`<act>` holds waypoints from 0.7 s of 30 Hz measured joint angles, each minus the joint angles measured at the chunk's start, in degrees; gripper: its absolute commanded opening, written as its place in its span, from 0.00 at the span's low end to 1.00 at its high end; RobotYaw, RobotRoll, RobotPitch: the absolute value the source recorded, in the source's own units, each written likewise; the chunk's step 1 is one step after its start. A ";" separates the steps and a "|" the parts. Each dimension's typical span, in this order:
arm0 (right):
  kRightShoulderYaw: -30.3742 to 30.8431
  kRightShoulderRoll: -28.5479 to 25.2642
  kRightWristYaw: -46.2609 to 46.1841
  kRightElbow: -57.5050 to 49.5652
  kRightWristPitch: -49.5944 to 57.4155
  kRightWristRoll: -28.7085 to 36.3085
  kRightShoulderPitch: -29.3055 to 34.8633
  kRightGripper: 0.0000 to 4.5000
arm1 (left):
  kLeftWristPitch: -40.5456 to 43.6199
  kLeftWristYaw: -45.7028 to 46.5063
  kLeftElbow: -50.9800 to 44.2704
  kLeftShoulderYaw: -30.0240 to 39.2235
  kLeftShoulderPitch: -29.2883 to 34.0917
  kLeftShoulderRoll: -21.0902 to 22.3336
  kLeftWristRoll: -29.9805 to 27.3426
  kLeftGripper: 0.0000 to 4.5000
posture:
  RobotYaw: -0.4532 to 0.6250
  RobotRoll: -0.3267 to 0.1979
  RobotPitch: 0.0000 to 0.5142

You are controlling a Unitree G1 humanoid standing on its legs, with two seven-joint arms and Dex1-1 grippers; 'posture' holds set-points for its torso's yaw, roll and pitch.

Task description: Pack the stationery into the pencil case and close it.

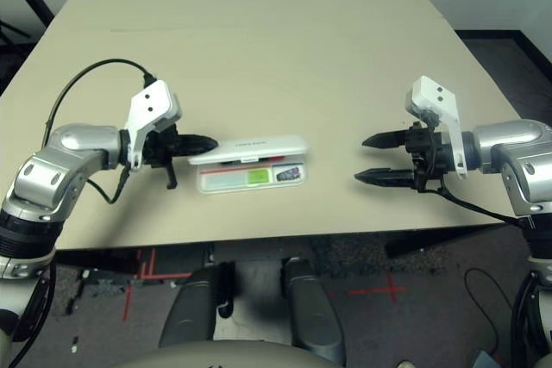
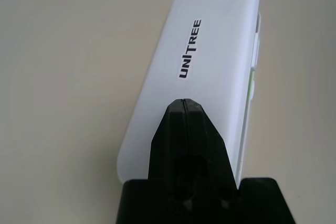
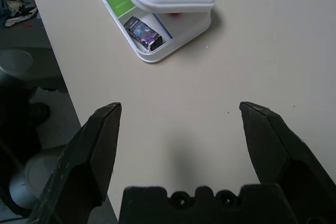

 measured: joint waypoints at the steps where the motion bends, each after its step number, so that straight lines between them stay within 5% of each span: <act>1: 0.16 0.00 0.02 0.04 -0.10 -0.19 -0.20 1.00 | -0.19 -0.09 -0.04 -0.41 0.05 -0.06 0.00 0.01 | 0.35 0.62 0.30; 21: 2.38 0.87 -0.10 -0.19 -1.24 -1.65 -0.20 1.00 | -4.22 -1.76 -1.09 -5.80 3.28 0.47 2.63 0.01 | 0.34 0.62 0.31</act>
